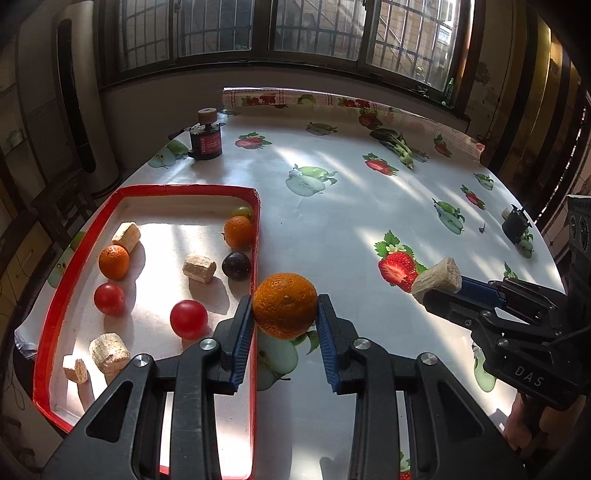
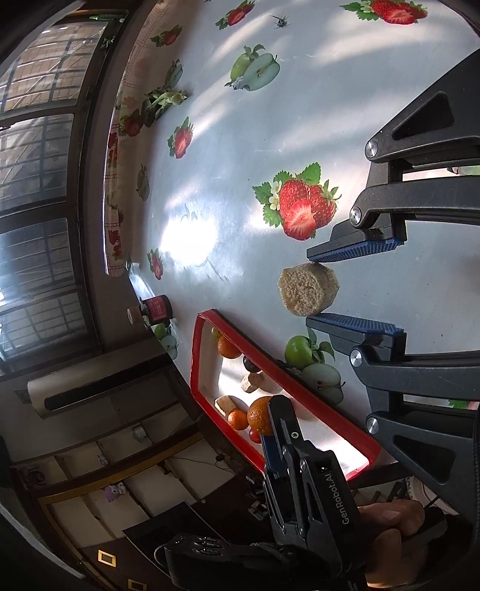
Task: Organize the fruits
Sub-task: 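Carry the orange with the left tool while the right tool carries the block over the tray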
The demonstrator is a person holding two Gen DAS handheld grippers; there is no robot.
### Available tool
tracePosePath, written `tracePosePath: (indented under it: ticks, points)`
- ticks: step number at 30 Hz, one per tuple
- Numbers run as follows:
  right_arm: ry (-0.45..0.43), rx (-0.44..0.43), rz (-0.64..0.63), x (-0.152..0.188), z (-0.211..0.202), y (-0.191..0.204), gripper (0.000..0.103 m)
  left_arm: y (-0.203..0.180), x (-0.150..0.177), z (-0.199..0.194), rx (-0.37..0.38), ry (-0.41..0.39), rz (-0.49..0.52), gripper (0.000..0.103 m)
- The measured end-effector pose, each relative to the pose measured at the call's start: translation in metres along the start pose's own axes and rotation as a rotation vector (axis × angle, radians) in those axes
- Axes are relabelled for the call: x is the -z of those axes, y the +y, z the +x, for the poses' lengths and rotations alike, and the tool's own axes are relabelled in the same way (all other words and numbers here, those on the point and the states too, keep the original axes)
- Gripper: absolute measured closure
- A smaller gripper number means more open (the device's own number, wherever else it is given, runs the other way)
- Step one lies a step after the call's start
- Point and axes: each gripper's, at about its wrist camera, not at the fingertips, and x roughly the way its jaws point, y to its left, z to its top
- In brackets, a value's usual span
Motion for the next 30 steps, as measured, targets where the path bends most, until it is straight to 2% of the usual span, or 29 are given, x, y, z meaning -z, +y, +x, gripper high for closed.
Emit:
tracePosePath:
  ticks: [18,30]
  points:
    - [0.009,-0.072,-0.085,-0.022,0.026,0.049,0.074,0.053,0.012,-0.021,-0.064,-0.024,-0.086,0.072]
    - [0.032,-0.129,-0.13,-0.037,0.053,0.081,0.074,0.085,0.032,-0.028,-0.066,-0.001,-0.148,0.072]
